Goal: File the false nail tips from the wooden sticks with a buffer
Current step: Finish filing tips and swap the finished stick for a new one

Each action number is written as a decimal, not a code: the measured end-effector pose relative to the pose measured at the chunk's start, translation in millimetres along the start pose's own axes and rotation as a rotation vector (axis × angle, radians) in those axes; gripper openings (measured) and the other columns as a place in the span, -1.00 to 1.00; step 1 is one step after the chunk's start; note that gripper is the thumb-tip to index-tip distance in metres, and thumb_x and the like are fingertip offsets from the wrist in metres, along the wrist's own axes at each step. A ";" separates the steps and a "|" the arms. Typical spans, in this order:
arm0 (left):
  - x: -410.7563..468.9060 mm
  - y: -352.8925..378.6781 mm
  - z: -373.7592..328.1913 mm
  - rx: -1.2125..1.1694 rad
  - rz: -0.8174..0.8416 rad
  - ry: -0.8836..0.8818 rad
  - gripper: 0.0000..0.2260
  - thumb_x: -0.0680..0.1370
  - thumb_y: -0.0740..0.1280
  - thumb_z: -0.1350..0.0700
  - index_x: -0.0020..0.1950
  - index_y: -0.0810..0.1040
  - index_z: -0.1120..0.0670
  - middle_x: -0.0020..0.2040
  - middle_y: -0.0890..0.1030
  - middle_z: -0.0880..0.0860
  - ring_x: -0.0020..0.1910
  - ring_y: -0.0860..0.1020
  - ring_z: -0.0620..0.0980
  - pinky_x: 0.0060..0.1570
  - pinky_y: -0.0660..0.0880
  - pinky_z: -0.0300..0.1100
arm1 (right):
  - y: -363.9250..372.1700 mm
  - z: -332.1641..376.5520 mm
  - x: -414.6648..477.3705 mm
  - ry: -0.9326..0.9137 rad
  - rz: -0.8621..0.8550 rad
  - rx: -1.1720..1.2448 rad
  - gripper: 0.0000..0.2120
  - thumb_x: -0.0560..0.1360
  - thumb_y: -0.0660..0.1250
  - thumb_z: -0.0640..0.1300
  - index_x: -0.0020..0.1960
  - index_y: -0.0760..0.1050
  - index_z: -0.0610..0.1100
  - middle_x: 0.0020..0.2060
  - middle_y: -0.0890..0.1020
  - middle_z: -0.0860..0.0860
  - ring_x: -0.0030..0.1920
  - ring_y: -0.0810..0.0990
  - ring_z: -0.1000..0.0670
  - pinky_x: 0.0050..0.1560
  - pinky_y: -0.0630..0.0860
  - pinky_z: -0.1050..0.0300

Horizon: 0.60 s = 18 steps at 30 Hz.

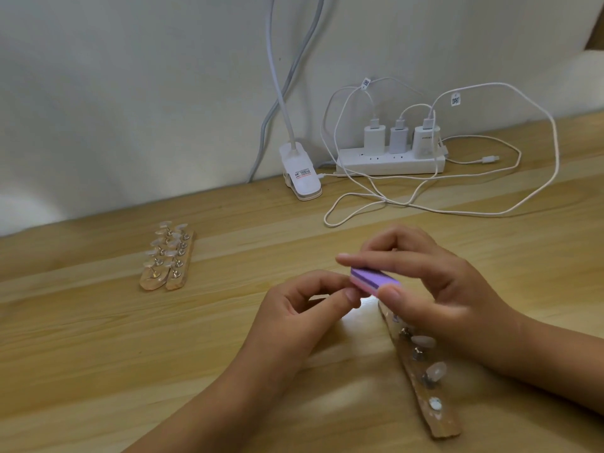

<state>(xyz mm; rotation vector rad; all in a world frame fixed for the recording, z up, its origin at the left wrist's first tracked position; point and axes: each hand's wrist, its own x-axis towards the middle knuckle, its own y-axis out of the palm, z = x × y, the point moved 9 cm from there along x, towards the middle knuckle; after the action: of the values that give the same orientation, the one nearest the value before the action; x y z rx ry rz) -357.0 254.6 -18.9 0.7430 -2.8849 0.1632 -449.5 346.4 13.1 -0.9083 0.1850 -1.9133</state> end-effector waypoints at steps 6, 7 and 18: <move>0.0 5.6 -0.8 0.046 0.038 -0.004 -0.91 0.46 0.40 -0.02 -0.13 0.69 -0.06 -0.13 0.68 -0.04 -0.07 0.60 -0.17 -0.05 0.44 -0.40 | 0.2 -2.2 0.1 0.032 0.004 0.036 -0.65 0.48 0.23 0.07 0.20 0.61 0.03 -0.01 0.57 0.15 0.17 0.50 -0.01 0.19 0.35 0.27; 0.0 6.0 -1.1 0.053 0.039 -0.003 -0.89 0.45 0.41 -0.04 -0.12 0.69 -0.06 -0.12 0.68 -0.02 -0.08 0.60 -0.15 -0.05 0.45 -0.38 | 0.6 -1.1 0.0 0.019 0.003 0.026 -0.65 0.49 0.22 0.05 0.20 0.61 0.01 -0.01 0.57 0.14 0.16 0.51 -0.02 0.20 0.35 0.27; 0.7 3.1 1.2 0.072 -0.013 0.014 -0.89 0.45 0.41 -0.07 -0.10 0.69 -0.09 -0.11 0.58 0.24 -0.15 0.48 -0.01 -0.10 0.38 -0.13 | -3.7 -1.5 1.1 0.033 -0.051 0.028 -0.66 0.43 0.30 0.09 0.16 0.60 0.06 -0.03 0.54 0.17 0.16 0.50 0.00 0.20 0.35 0.28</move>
<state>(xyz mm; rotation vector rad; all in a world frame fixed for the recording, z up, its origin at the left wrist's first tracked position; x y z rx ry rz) -359.3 256.8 -20.1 0.7694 -2.8742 0.2705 -453.4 347.0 14.3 -0.8709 0.1551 -1.9742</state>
